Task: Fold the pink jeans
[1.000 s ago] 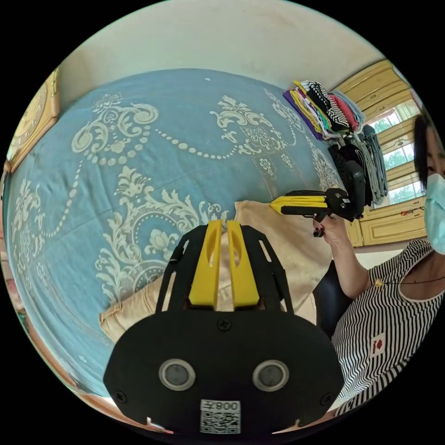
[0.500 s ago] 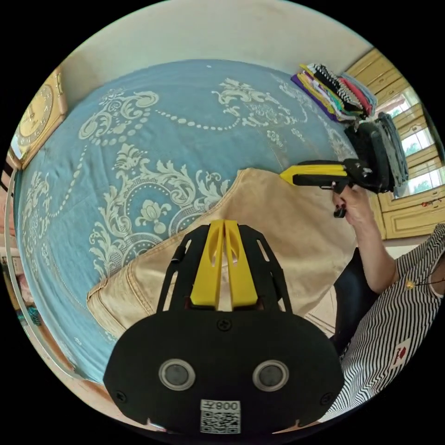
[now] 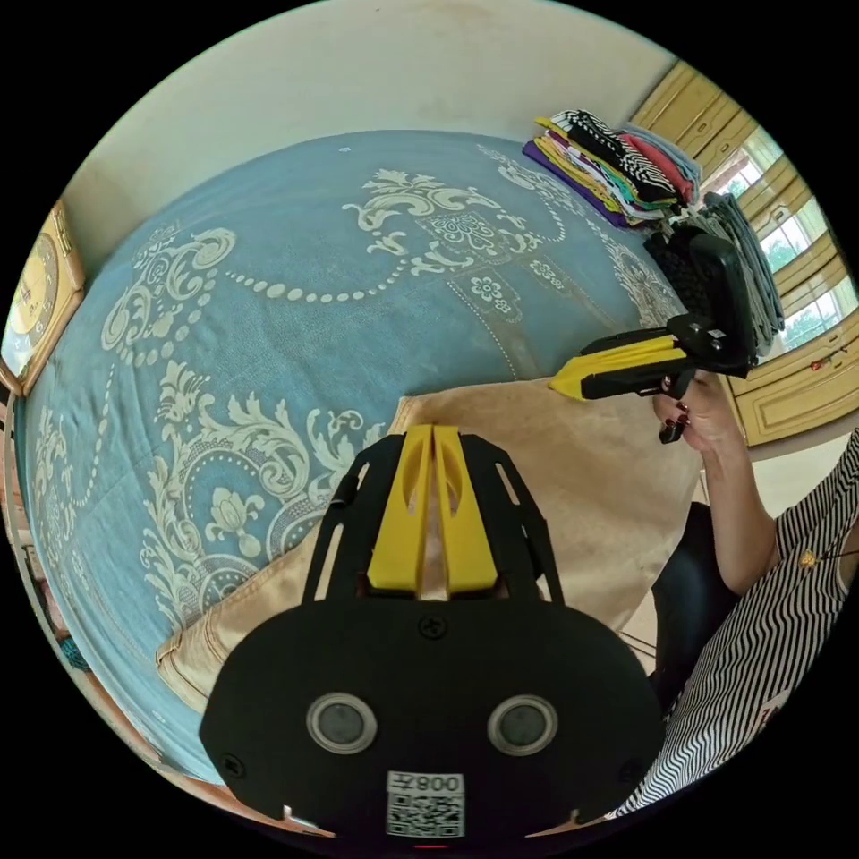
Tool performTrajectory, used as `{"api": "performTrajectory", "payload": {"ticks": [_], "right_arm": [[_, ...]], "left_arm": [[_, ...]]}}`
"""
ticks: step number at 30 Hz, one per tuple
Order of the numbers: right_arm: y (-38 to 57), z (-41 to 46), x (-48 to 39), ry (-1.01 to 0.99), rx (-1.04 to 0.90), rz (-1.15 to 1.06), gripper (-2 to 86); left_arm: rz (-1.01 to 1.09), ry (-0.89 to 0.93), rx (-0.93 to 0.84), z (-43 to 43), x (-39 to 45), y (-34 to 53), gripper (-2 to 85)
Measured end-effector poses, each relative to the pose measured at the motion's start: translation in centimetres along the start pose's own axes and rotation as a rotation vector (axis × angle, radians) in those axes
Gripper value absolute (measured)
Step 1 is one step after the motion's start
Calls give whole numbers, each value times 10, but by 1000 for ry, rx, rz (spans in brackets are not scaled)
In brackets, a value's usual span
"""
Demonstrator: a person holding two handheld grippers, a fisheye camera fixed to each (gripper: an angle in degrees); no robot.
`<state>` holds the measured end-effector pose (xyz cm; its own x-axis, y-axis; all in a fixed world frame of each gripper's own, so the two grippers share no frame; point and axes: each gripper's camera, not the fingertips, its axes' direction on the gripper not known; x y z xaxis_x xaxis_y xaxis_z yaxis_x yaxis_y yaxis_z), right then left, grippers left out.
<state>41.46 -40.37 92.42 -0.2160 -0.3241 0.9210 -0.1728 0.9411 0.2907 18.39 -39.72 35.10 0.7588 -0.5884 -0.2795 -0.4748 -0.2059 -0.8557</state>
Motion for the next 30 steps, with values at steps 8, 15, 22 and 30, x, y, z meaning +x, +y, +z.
{"api": "performTrajectory", "payload": {"ticks": [8,15,22,30], "right_arm": [[6,-16,-19,76,9,-16,0],[10,-17,-39,-31,-27,-84,1],[21,-34,-57,31,-3,-100,1],[37,-51,-70,26,-20,-117,1]], "left_arm": [[-84,-106,101,-34,30,31,2],[-405,-282,27,-51,12,102,2],[-595,-286,97,-58,14,130,1],[-568,-247,86,-43,40,114,1]]}}
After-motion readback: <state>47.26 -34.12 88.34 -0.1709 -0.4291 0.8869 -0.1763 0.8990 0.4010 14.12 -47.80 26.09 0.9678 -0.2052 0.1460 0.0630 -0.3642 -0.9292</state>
